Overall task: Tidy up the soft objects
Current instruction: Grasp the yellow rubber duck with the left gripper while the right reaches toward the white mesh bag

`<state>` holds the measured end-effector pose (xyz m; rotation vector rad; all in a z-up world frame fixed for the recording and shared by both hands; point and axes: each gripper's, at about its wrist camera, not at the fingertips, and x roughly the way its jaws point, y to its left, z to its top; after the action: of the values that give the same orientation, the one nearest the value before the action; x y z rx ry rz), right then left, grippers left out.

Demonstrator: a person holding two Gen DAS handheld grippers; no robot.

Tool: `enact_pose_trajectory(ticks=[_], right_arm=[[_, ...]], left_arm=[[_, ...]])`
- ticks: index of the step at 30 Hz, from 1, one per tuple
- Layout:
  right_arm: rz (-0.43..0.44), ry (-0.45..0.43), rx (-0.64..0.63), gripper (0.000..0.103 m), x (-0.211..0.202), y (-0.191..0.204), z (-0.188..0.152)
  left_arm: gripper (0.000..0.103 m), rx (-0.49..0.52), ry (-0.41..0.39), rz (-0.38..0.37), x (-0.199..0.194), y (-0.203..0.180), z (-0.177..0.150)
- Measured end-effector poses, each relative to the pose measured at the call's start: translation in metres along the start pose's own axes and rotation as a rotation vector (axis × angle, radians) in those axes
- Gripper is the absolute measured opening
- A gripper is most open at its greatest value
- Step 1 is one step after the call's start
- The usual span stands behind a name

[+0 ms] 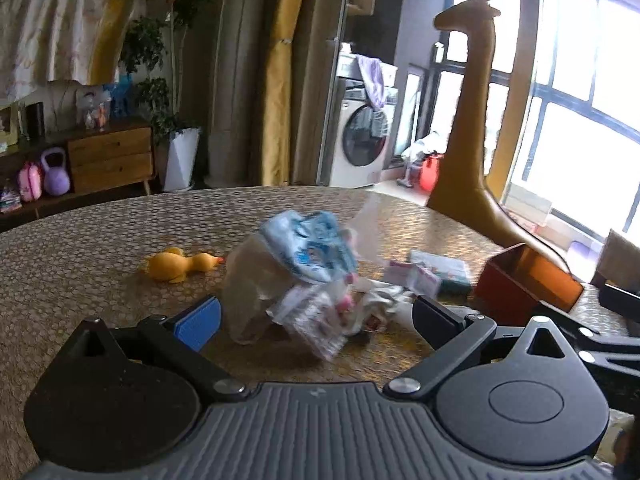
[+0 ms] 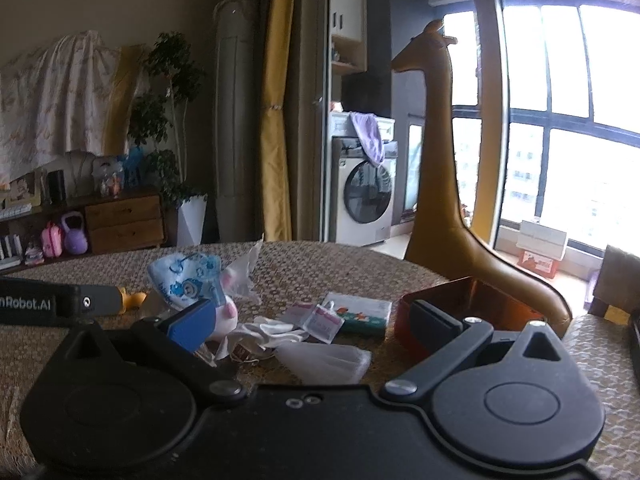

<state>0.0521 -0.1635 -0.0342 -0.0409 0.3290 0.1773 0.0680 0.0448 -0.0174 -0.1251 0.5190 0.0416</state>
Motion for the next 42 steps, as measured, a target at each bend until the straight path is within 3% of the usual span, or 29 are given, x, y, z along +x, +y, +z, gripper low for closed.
enact_pose_trajectory(ticks=[12, 20, 27, 31, 35, 40, 42], right_arm=[[0.146, 0.195, -0.106, 0.103, 0.070, -0.008, -0.005], [0.197, 0.336, -0.241, 0.103, 0.128, -0.016, -0.009], [0.227, 0.445, -0.256, 0.103, 0.180, -0.024, -0.014], [0.226, 0.479, -0.256, 0.103, 0.198, -0.028, -0.018], [0.242, 0.500, -0.264, 0.103, 0.204, -0.031, -0.024], [0.268, 0.535, -0.291, 0.103, 0.218, -0.030, -0.030], [0.273, 0.545, -0.277, 0.103, 0.222, -0.032, -0.031]], left_arm=[[0.103, -0.032, 0.130, 0.134, 0.088, 0.085, 0.046], [0.103, -0.187, 0.290, 0.219, 0.162, 0.148, 0.064], [0.103, -0.299, 0.384, 0.233, 0.226, 0.172, 0.074], [0.103, -0.351, 0.418, 0.292, 0.251, 0.189, 0.070], [0.103, -0.397, 0.448, 0.280, 0.270, 0.203, 0.067], [0.103, -0.373, 0.490, 0.234, 0.291, 0.208, 0.058], [0.103, -0.385, 0.471, 0.226, 0.293, 0.212, 0.057]])
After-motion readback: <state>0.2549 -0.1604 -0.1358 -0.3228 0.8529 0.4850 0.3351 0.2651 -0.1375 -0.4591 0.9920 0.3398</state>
